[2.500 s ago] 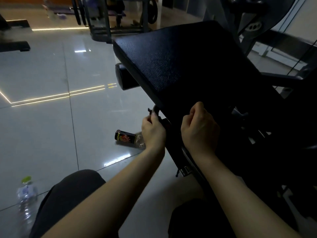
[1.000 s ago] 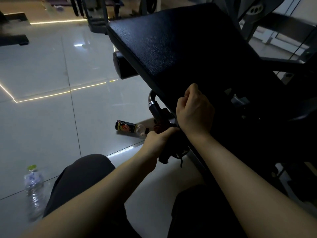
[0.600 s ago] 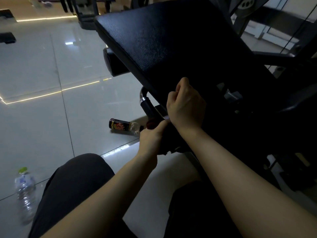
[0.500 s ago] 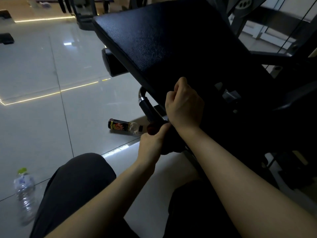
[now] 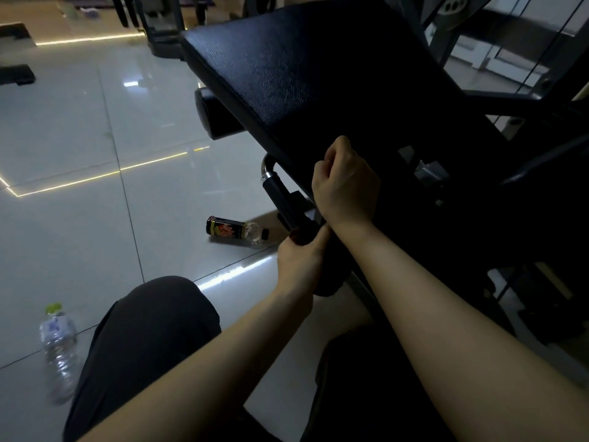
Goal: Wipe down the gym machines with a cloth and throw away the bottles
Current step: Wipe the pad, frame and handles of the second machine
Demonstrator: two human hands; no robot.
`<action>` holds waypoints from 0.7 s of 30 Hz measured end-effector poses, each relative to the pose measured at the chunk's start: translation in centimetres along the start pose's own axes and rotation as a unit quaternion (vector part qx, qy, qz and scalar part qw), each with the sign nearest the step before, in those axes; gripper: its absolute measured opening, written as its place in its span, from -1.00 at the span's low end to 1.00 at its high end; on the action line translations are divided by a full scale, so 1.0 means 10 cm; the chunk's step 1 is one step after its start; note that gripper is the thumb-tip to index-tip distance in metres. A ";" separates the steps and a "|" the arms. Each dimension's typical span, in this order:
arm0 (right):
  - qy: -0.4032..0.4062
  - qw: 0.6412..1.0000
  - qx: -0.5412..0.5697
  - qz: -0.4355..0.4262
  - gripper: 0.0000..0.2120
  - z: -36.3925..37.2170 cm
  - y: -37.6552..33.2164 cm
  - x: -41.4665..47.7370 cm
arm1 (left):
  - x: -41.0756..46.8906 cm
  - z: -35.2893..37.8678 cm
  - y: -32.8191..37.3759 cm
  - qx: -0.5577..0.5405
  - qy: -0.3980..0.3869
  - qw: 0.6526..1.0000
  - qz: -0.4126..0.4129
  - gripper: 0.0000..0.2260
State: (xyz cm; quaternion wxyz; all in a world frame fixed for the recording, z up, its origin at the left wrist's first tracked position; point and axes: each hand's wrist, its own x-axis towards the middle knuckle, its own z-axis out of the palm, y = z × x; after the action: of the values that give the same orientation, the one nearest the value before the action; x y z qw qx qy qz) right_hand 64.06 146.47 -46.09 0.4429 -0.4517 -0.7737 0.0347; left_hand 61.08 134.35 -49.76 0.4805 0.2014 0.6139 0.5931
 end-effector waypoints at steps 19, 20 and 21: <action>-0.062 0.993 0.097 -0.006 -0.91 -0.16 0.09 -0.11 | -0.15 -0.29 -0.38 -0.032 -0.139 0.982 -0.125 -0.89; -0.068 0.993 0.099 -0.004 -0.90 -0.17 0.07 -0.11 | -0.15 -0.36 -0.40 0.002 -0.110 0.987 -0.118 -0.83; -0.077 0.992 0.101 0.003 -0.90 -0.18 0.07 -0.11 | -0.14 -0.42 -0.39 0.031 -0.090 0.989 -0.111 -0.77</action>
State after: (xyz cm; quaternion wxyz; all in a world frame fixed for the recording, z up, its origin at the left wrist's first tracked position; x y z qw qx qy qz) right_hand 66.03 145.47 -46.01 0.4250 -0.4029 -0.7969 0.1488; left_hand 59.53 130.09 -53.57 0.5902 0.1999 0.6045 0.4963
